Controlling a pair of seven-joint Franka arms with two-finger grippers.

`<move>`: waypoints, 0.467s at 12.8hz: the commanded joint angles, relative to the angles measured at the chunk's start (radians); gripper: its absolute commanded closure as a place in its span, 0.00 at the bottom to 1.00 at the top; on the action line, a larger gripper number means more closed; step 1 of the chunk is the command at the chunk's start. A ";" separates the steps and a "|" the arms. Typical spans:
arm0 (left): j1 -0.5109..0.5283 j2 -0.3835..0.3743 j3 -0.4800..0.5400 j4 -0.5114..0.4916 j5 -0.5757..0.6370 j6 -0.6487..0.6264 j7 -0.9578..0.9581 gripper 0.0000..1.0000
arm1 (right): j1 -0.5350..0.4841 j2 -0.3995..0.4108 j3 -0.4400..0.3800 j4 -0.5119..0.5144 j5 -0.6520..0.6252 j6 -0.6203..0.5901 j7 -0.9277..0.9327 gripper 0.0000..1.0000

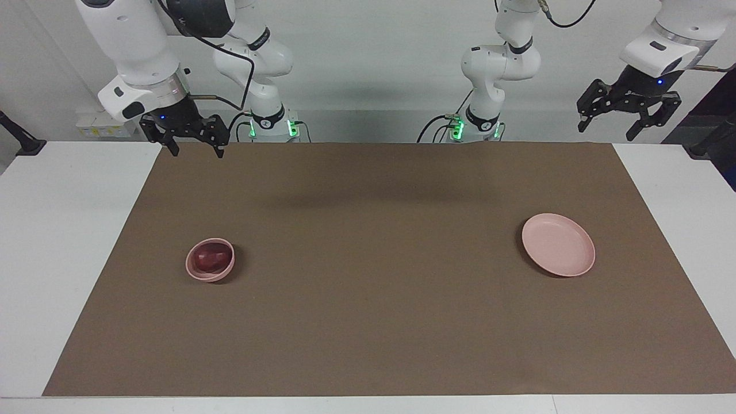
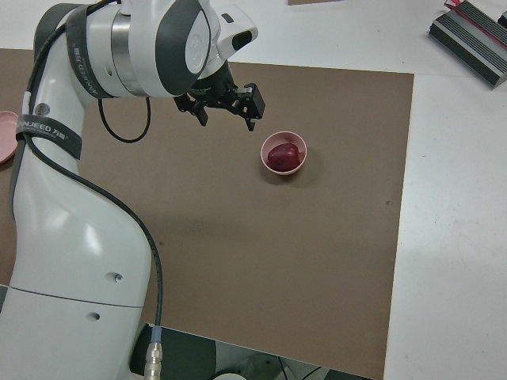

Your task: Move apple from plate to bowl

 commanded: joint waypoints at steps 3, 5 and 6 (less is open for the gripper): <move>-0.008 -0.002 0.004 0.014 0.019 -0.020 -0.005 0.00 | -0.016 0.027 0.006 0.029 0.021 0.009 -0.014 0.00; -0.008 -0.002 0.005 0.014 0.019 -0.020 -0.003 0.00 | -0.016 0.024 0.006 0.026 0.021 0.009 -0.014 0.00; -0.008 -0.002 0.005 0.014 0.019 -0.020 -0.003 0.00 | -0.016 0.024 0.005 0.024 0.021 0.008 -0.014 0.00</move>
